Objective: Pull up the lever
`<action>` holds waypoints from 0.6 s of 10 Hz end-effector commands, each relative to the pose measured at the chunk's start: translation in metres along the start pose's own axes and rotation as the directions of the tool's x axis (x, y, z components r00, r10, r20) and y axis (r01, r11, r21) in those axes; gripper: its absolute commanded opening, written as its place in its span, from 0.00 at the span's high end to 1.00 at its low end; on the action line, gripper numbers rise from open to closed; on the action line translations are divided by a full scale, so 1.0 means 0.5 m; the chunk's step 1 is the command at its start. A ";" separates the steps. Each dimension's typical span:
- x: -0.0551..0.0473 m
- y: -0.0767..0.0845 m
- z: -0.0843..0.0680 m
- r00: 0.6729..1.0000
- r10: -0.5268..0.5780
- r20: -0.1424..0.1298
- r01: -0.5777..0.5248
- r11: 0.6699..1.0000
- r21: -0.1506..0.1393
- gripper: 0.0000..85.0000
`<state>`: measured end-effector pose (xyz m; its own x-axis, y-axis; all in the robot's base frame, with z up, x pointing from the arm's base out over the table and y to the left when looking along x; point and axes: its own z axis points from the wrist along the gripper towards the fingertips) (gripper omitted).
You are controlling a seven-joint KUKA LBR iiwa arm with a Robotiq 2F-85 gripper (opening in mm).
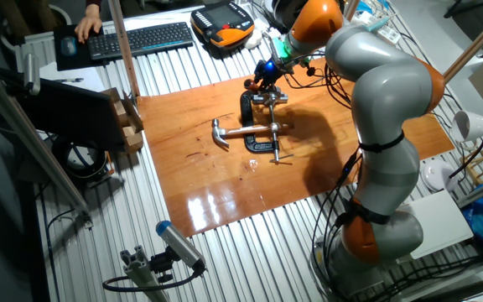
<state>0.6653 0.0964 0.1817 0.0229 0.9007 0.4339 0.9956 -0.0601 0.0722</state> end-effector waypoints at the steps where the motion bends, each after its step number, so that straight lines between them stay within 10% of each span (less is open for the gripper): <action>1: 0.002 -0.001 -0.005 1.000 -0.003 -0.001 0.003 1.000 0.002 1.00; 6: -0.005 -0.004 -0.037 1.000 -0.001 -0.016 0.002 1.000 0.020 1.00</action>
<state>0.6615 0.0863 0.1968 0.0207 0.8931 0.4493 0.9973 -0.0499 0.0533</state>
